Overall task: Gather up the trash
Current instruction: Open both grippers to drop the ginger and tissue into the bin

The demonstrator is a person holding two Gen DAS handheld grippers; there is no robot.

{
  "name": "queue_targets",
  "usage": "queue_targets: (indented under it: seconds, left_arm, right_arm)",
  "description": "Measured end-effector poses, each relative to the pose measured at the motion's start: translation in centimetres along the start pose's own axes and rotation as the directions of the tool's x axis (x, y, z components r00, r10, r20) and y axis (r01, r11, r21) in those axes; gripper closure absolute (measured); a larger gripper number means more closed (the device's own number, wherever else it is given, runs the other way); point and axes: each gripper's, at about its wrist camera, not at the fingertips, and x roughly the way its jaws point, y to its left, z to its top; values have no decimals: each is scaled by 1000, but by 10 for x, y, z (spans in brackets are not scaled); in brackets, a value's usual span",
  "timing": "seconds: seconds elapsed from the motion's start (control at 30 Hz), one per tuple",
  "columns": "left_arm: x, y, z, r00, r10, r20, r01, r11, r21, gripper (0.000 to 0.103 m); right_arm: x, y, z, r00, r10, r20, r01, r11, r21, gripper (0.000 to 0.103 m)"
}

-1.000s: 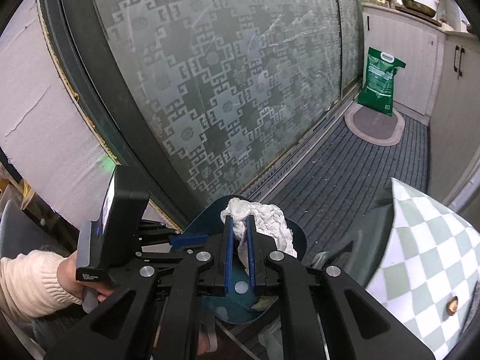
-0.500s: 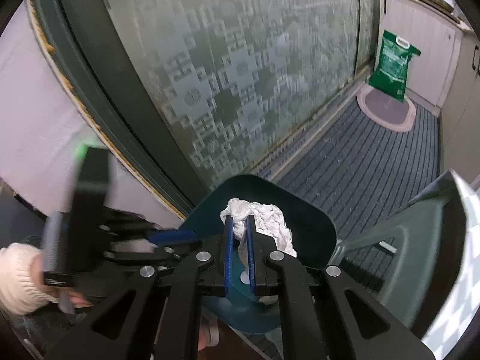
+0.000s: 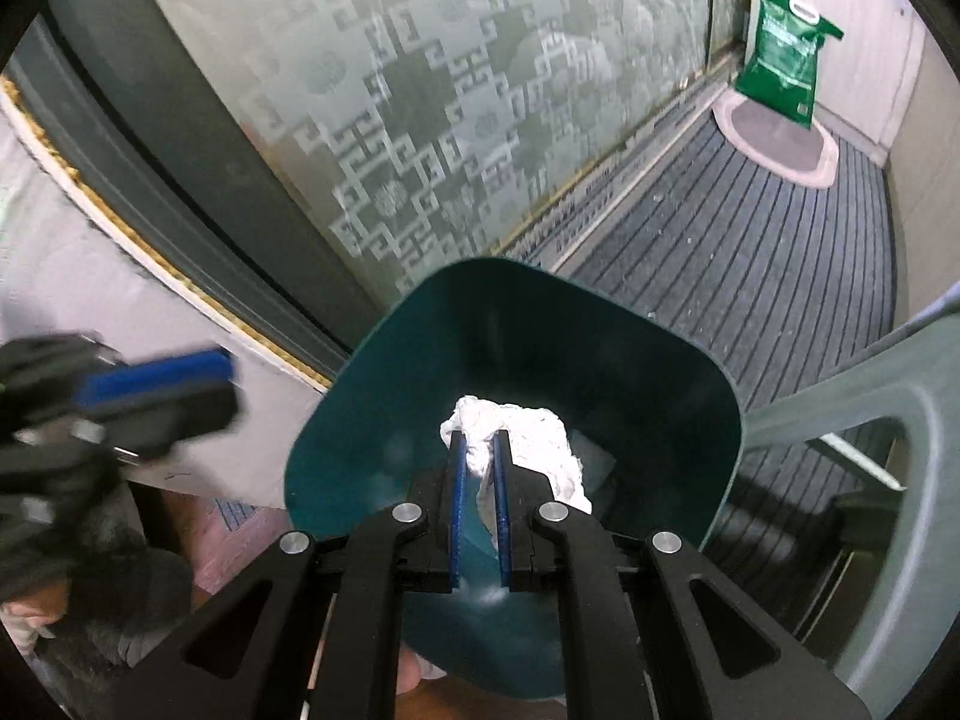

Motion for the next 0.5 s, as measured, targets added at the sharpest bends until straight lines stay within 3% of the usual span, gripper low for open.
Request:
queue_targets:
  seconds: [0.2,0.43,0.5]
  left_arm:
    - [-22,-7,8,998,-25,64,25,1000,0,86]
    - [-43,-20,19,989,-34,144,31,999,25,69]
    - [-47,-22,22,986,-40,164,36,999,31,68]
  right_arm:
    - [35,-6,-13,998,-8,-60,9,1000,16,95]
    - [56,-3,-23,994,-23,-106,23,1000,-3,93]
    - [60,-2,-26,993,-31,-115,30,999,-13,93]
